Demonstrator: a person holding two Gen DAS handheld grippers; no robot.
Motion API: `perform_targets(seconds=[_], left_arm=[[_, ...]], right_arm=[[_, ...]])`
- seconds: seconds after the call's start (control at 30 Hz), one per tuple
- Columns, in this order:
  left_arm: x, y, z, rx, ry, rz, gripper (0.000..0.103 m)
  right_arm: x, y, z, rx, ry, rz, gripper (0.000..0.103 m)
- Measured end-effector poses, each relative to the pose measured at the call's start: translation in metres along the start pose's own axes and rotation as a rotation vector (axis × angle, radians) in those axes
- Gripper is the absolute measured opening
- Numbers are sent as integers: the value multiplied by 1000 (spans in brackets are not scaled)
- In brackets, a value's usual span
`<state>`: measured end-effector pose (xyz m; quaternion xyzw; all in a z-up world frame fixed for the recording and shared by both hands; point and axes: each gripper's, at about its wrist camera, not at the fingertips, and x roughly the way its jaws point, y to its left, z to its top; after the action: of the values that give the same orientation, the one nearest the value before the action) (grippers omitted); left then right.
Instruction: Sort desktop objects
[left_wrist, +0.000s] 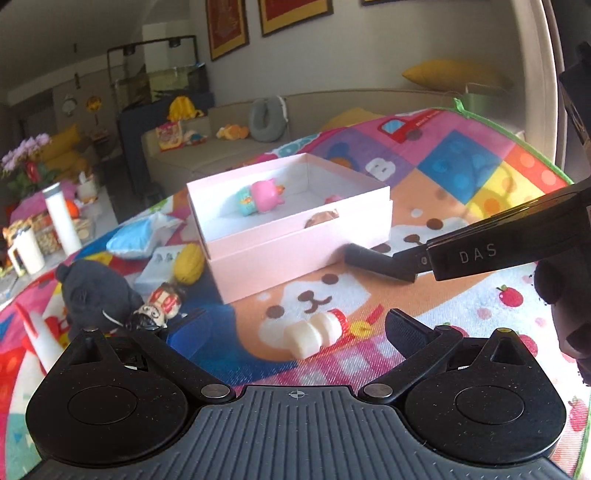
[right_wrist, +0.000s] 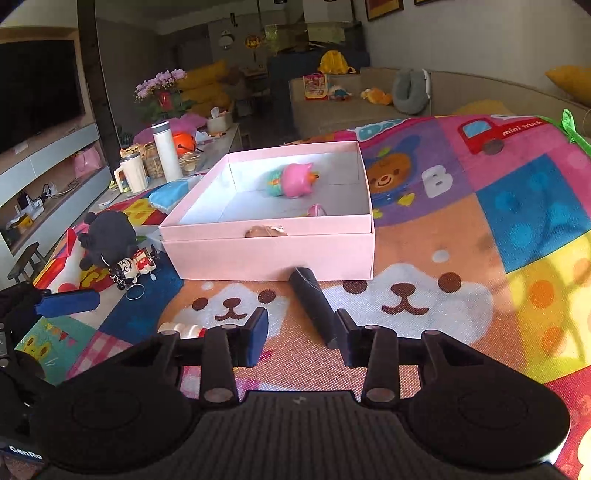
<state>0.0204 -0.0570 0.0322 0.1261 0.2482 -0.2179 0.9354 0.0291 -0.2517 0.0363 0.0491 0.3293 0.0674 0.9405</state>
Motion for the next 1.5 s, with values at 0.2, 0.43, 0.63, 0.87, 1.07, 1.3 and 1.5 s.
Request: perform_targets(seconds=[0.2, 0.43, 0.63, 0.87, 1.07, 1.3, 1.5], left_arm=[[15, -11, 3, 48, 60, -17, 59], [21, -9, -3, 30, 98, -47, 58], [19, -7, -12, 24, 116, -96, 59], [-1, 23, -26, -67, 141, -31, 97], [-18, 55, -44, -150, 181, 14, 100], [-33, 74, -56, -194, 176, 44, 100], [-37, 75, -57, -219, 153, 32, 102]], right_arm=[[1, -12, -8, 56, 11, 0, 39], [2, -7, -9, 102, 41, 99, 39], [24, 5, -3, 226, 134, 293, 39], [51, 24, 1, 266, 198, 314, 39], [41, 68, 3, 53, 153, 280, 31], [19, 140, -14, -359, 67, 205, 22], [19, 114, -1, -154, 75, 234, 45]])
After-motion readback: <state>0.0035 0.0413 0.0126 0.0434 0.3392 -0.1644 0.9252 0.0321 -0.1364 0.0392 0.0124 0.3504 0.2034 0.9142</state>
